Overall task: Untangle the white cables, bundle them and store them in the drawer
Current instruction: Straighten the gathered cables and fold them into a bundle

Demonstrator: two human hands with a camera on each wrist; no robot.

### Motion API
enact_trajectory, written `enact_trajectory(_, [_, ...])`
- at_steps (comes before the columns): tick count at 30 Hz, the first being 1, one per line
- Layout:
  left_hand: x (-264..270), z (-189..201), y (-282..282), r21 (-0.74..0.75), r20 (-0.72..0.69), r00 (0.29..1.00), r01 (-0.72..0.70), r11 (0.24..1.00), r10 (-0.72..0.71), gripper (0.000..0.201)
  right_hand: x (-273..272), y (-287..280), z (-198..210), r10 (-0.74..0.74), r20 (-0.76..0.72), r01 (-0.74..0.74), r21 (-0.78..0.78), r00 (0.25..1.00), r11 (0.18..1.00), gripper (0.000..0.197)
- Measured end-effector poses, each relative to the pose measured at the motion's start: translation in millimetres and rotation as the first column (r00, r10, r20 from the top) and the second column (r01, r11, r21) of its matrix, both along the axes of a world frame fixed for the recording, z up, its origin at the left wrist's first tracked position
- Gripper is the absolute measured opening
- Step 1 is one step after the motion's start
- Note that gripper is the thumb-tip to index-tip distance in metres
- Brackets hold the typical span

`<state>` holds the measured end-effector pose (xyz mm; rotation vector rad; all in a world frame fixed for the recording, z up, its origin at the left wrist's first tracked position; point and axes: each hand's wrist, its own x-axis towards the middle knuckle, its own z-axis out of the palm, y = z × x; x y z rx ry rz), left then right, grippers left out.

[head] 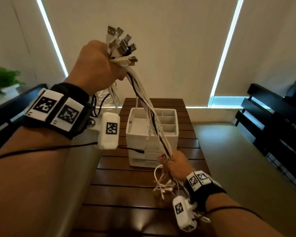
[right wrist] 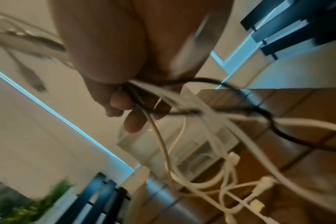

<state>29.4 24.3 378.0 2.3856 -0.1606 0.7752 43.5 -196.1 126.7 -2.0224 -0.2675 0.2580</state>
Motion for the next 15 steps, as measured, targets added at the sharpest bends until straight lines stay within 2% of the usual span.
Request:
enact_trajectory(4, [1.2, -0.6, 4.7, -0.012, 0.004, 0.999, -0.033, 0.999, 0.034, 0.012, 4.3, -17.1, -39.1, 0.015, 0.032, -0.008, -0.204, 0.999, 0.979, 0.01])
enact_trajectory(7, [1.4, 4.2, 11.5, -0.055, 0.079, 0.993, -0.088, 0.995, 0.092, 0.011, 1.9, -26.2, -56.6, -0.042, 0.024, 0.046, -0.213, 0.999, 0.976, 0.009])
enact_trajectory(11, [-4.0, 11.5, 16.6, -0.03, 0.13, 0.989, -0.063, 0.998, 0.066, 0.011, -4.1, -31.1, -78.5, -0.048, -0.053, 0.033, -0.247, 0.997, 0.968, 0.009])
enact_trajectory(12, [-3.2, 10.4, 15.6, -0.02, 0.121, 0.991, -0.048, 0.999, 0.05, 0.012, -6.5, -30.6, -79.2, -0.026, -0.085, 0.003, -0.257, 0.996, 0.967, 0.016])
enact_trajectory(13, [-2.0, 7.9, 14.8, -0.004, 0.103, 0.994, -0.038, 0.999, 0.038, 0.012, -8.2, -29.5, -76.8, 0.002, -0.113, -0.031, -0.255, 0.994, 0.967, 0.032])
enact_trajectory(15, [0.5, -1.3, 10.4, 0.026, 0.029, 0.999, -0.018, 0.999, 0.018, 0.008, -11.0, -30.7, -58.3, 0.073, -0.205, -0.115, -0.2, 0.976, 0.973, 0.079])
